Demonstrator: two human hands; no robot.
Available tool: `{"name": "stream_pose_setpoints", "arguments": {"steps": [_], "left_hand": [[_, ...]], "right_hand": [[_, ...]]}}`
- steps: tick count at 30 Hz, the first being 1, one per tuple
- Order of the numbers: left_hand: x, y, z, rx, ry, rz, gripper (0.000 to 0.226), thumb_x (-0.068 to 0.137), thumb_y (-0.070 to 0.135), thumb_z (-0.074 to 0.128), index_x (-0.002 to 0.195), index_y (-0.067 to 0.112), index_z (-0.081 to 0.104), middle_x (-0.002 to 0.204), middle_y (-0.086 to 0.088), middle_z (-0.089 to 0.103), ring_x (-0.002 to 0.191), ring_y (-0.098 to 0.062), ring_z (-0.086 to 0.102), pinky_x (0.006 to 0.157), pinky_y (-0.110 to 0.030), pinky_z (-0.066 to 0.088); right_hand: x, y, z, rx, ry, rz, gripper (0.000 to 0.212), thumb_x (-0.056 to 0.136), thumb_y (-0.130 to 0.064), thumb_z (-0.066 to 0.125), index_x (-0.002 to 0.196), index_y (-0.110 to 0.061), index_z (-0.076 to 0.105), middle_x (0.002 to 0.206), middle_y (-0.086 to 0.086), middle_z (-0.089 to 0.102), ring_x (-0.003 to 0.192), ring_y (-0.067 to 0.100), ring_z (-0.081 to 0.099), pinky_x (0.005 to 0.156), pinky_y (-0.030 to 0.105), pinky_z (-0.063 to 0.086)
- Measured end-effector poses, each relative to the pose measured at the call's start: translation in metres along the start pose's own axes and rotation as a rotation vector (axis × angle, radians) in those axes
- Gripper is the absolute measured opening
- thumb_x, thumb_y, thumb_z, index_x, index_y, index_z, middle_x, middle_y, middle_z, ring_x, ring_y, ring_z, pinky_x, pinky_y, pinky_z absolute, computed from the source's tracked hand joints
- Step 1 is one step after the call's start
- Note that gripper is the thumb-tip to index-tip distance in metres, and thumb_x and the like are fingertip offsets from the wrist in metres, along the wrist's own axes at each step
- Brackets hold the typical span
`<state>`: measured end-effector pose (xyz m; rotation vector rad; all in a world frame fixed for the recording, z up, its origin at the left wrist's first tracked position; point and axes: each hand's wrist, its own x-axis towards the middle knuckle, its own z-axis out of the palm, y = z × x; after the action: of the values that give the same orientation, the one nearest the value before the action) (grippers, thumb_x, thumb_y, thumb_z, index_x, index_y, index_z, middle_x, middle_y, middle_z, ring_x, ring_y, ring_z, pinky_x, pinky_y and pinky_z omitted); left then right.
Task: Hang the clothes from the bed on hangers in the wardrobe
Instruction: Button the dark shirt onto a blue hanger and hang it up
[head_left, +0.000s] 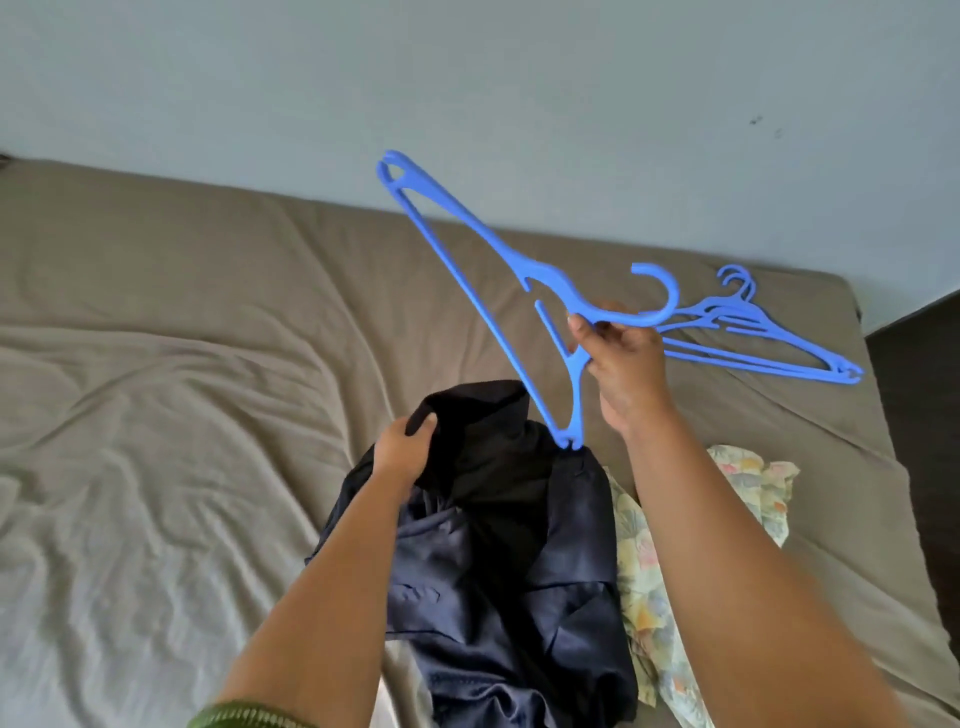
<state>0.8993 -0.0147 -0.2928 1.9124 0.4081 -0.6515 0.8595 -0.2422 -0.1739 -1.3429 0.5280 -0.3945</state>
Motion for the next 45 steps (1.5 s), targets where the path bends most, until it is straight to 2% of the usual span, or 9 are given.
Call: {"name": "stream_pose_setpoints", "arguments": {"steps": [9,14,19,24,28,35,39,42,45], "left_hand": [[-0.151,0.083,-0.072,-0.315,-0.143,0.097,0.009,0.087,0.014,0.065,0.094,0.013,0.071,0.094,-0.012,0.073,0.091,-0.028,0.069,0.086,-0.039,0.056],[-0.221,0.148,-0.099,-0.246,-0.189,0.314,0.009,0.094,0.016,0.060,0.098,0.021,0.067,0.093,0.000,0.071,0.085,-0.014,0.067,0.077,-0.025,0.054],[-0.262,0.175,-0.128,-0.055,-0.188,0.459,0.008,0.089,0.027,0.067,0.093,0.021,0.072,0.094,-0.006,0.074,0.093,-0.026,0.070,0.089,-0.042,0.056],[-0.308,0.203,-0.148,0.018,-0.179,0.677,0.012,0.096,0.026,0.058,0.104,0.022,0.066,0.098,0.006,0.068,0.095,-0.013,0.063,0.091,-0.030,0.049],[-0.345,0.228,-0.162,-0.010,-0.260,0.843,0.018,0.099,0.018,0.051,0.094,0.023,0.067,0.091,0.006,0.067,0.090,-0.012,0.060,0.092,-0.033,0.047],[-0.400,0.253,-0.166,-0.256,-0.284,1.009,0.017,0.100,0.020,0.051,0.084,0.017,0.056,0.074,0.001,0.057,0.072,-0.016,0.051,0.068,-0.028,0.043],[-0.421,0.271,-0.183,-0.210,-0.334,1.031,0.015,0.101,0.023,0.050,0.100,0.016,0.063,0.090,0.004,0.068,0.084,-0.012,0.065,0.077,-0.024,0.054],[-0.414,0.280,-0.209,-0.104,-0.241,0.839,0.033,0.097,0.045,0.051,0.109,0.017,0.065,0.113,-0.006,0.069,0.104,-0.021,0.065,0.093,-0.037,0.052],[-0.407,0.277,-0.223,-0.321,-0.490,0.600,0.081,0.080,0.072,0.046,0.137,0.014,0.051,0.120,-0.027,0.062,0.093,-0.024,0.070,0.080,-0.037,0.057]], "right_hand": [[-0.076,-0.113,0.015,0.469,0.033,0.243,0.036,0.080,0.024,0.040,0.076,-0.009,0.054,0.079,0.004,0.060,0.093,0.014,0.062,0.072,0.025,0.050],[-0.118,-0.177,0.034,0.631,0.011,0.237,0.036,0.082,0.023,0.038,0.073,-0.007,0.054,0.061,-0.001,0.063,0.080,0.012,0.062,0.072,0.025,0.050],[-0.146,-0.207,0.037,0.756,-0.002,0.245,0.038,0.083,0.023,0.030,0.071,-0.008,0.048,0.058,0.001,0.057,0.064,0.010,0.060,0.069,0.024,0.050],[-0.171,-0.224,0.039,0.817,-0.020,0.189,0.043,0.084,0.027,0.029,0.071,-0.012,0.044,0.060,-0.002,0.055,0.075,0.011,0.055,0.100,0.039,0.042],[-0.190,-0.239,0.044,0.798,-0.068,0.131,0.038,0.086,0.026,0.035,0.082,-0.010,0.049,0.076,0.001,0.056,0.083,0.015,0.060,0.074,0.031,0.057],[-0.208,-0.258,0.050,0.062,0.149,-0.151,0.034,0.079,0.015,0.057,0.061,-0.013,0.064,0.065,0.000,0.065,0.070,0.015,0.065,0.064,0.026,0.049],[-0.211,-0.270,0.046,-0.380,0.305,-0.345,0.004,0.080,-0.007,0.063,0.079,-0.007,0.067,0.070,-0.003,0.065,0.065,0.012,0.058,0.062,0.023,0.040],[-0.213,-0.284,0.040,-0.491,0.391,-0.565,0.018,0.085,-0.016,0.069,0.087,-0.002,0.059,0.078,0.005,0.062,0.069,0.017,0.056,0.063,0.018,0.036],[-0.217,-0.287,0.042,-0.690,0.402,-0.642,0.025,0.091,-0.027,0.065,0.084,-0.009,0.050,0.078,0.000,0.051,0.068,0.017,0.048,0.063,0.023,0.033]]}}
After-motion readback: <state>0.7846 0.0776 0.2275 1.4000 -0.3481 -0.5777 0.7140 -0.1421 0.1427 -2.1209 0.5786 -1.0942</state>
